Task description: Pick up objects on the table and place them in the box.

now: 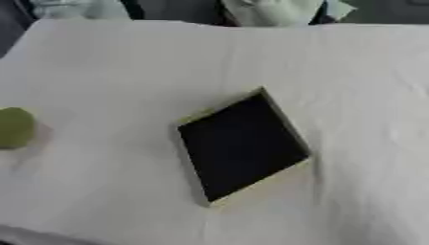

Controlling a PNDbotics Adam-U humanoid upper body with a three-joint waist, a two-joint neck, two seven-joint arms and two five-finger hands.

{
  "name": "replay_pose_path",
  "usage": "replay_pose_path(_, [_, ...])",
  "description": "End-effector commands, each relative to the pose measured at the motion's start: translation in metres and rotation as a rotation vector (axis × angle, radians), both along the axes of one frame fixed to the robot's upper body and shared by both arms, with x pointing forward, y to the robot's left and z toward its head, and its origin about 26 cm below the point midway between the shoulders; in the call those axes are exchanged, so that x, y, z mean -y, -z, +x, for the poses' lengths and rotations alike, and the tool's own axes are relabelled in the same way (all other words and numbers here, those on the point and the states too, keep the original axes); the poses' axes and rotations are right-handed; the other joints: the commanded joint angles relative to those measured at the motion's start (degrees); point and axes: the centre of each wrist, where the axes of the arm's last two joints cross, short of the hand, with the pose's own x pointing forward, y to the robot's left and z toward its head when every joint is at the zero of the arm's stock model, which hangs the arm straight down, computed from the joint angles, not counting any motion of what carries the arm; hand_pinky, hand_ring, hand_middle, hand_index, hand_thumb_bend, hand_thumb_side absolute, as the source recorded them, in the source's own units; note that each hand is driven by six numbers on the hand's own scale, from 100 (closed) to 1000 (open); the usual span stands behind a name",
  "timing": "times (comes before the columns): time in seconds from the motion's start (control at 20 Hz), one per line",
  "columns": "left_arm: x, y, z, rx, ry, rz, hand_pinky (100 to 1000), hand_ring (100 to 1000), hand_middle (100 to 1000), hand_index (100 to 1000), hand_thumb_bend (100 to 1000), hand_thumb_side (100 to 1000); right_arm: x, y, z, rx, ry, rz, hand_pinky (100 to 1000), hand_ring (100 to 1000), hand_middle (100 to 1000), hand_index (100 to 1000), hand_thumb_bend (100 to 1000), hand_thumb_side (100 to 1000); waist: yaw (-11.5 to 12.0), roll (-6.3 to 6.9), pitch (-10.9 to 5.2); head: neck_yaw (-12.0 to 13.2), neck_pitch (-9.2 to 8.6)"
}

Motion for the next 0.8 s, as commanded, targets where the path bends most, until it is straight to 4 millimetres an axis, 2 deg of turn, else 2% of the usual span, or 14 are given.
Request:
replay_pose_path(0.05, [-0.007, -0.017, -0.005, 0.031, -0.021, 0.053, 502, 757, 659, 670, 100, 408, 0.0, -0.011, -0.006, 0.038, 0.006, -0.038, 726, 809, 692, 878, 100, 570, 0.0, 0.13, -0.92, 0.1, -0.33])
replay_pose_path(0.25, [-0.011, -0.018, -0.005, 0.03, -0.029, 0.081, 511, 767, 664, 676, 100, 392, 0.001, -0.012, -0.006, 0.038, 0.006, -0.039, 726, 809, 691, 878, 100, 570, -0.1, 0.22, -0.91, -0.2, -0.34])
replay_pose_path(0.4, [-0.018, -0.019, -0.005, 0.017, -0.049, 0.136, 536, 789, 680, 692, 100, 348, 0.001, -0.012, -0.006, 0.038, 0.008, -0.043, 726, 809, 691, 878, 100, 570, -0.1, 0.42, -0.86, -0.5, -0.29])
replay_pose_path(0.8, [-0.053, -0.023, -0.005, -0.053, -0.173, 0.374, 606, 835, 733, 752, 100, 259, 0.002, -0.012, -0.006, 0.035, 0.015, -0.057, 726, 810, 691, 879, 100, 569, -0.1, 0.98, -0.79, -1.6, 0.22])
